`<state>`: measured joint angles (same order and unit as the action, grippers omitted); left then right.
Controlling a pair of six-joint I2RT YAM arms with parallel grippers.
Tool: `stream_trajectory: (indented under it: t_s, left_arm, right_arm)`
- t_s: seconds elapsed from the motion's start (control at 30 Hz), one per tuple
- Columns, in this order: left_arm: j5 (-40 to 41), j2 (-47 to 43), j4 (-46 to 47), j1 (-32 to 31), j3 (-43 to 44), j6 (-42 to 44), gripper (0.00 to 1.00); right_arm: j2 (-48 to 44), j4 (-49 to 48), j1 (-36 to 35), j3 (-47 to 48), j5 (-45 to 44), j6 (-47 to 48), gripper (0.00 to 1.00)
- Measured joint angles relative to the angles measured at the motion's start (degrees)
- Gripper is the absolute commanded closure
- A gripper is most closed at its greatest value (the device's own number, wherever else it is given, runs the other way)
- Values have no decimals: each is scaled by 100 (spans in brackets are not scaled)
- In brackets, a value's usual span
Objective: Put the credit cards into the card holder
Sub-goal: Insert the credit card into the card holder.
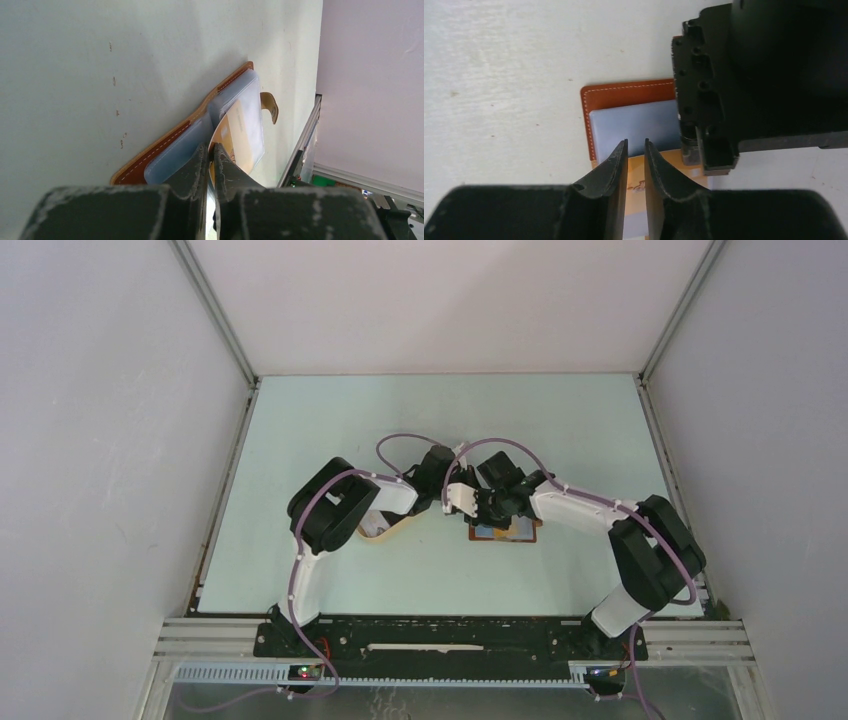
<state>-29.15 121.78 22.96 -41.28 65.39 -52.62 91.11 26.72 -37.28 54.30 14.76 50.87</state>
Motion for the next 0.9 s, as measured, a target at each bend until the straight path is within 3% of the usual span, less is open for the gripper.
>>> stream_trajectory:
  t_s: [0.4, 0.77, 0.9]
  left_arm:
    - [2, 42, -11, 0, 0, 7, 79]
    - [-22, 46, 4, -2, 24, 11, 62]
    - [-72, 46, 0, -4, 63, 11, 60]
  right_arm:
    - [293, -111, -26, 63, -586, 87, 75]
    - [264, -31, 131, 24, -774, 90, 75]
    - [192, -26, 229, -48, -809, 92, 76]
